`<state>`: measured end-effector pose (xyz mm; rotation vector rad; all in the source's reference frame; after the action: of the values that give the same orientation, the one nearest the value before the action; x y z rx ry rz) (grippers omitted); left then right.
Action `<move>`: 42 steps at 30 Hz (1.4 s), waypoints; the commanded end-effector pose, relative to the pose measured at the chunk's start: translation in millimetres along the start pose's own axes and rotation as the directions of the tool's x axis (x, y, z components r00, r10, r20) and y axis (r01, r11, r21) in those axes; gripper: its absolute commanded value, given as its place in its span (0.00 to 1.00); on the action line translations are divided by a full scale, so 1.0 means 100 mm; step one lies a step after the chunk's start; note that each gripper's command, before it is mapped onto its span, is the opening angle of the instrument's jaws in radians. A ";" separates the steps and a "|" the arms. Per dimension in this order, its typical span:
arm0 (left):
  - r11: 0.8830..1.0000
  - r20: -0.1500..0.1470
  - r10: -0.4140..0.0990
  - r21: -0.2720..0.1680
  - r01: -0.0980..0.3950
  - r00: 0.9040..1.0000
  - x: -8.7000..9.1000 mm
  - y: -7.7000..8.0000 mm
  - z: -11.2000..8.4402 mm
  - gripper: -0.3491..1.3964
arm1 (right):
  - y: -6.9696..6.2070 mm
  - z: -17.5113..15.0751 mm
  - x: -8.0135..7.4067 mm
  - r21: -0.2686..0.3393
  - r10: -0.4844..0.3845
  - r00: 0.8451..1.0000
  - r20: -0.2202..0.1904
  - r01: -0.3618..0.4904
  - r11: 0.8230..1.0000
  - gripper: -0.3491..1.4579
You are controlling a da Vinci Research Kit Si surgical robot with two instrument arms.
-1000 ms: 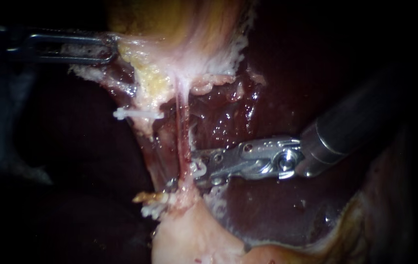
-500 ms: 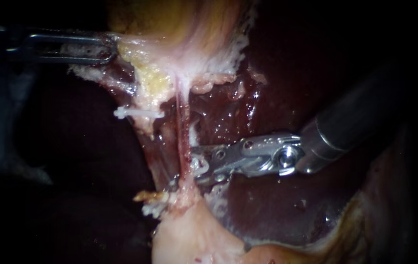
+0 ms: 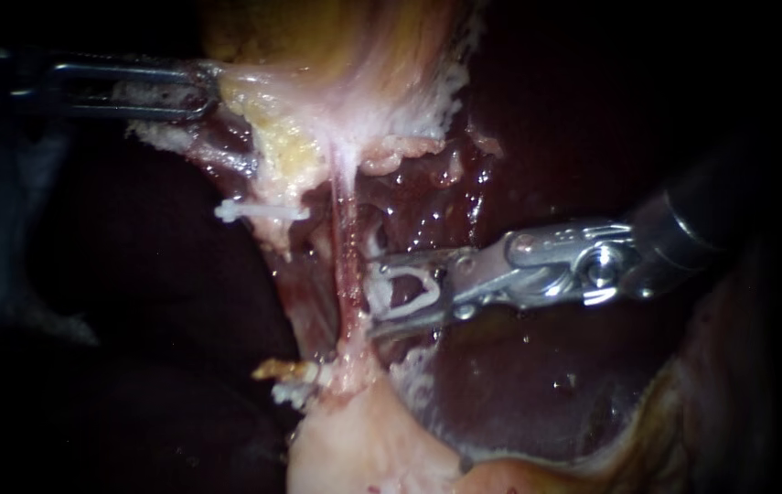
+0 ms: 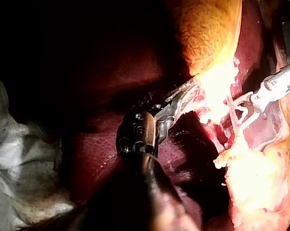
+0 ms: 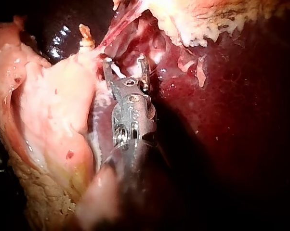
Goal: Clipping first clip right tube
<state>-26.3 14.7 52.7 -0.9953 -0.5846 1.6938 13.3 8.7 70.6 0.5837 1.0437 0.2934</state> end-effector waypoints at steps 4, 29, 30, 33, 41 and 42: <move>1.000 0.000 0.000 0.000 0.000 1.000 0.000 0.000 0.000 0.00 | -0.007 -0.012 0.002 0.009 0.001 1.000 -0.003 -0.001 1.000 0.47; 1.000 0.000 0.001 0.000 -0.001 1.000 -0.001 0.000 0.000 0.00 | -0.036 -0.012 0.015 0.178 0.089 0.991 -0.098 -0.071 0.981 0.47; 1.000 0.000 0.001 0.000 -0.001 1.000 -0.001 0.000 0.000 0.00 | -0.036 -0.011 0.015 0.187 0.097 0.990 -0.101 -0.077 0.979 0.47; 1.000 -0.001 0.001 0.001 -0.001 1.000 -0.001 0.000 0.000 0.00 | -0.036 -0.007 0.015 0.203 0.125 0.987 -0.101 -0.103 0.974 0.47; 1.000 -0.001 0.001 0.001 -0.001 1.000 -0.001 0.000 0.000 0.00 | -0.034 0.005 0.010 0.202 0.143 0.985 -0.098 -0.121 0.972 0.47; 1.000 -0.001 0.001 0.001 -0.001 1.000 -0.001 0.000 0.000 0.00 | -0.034 0.006 0.009 0.201 0.143 0.985 -0.098 -0.121 0.972 0.47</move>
<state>-26.3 14.5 52.7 -0.9956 -0.5836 1.6942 14.1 6.2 68.3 0.8241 1.1504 0.3496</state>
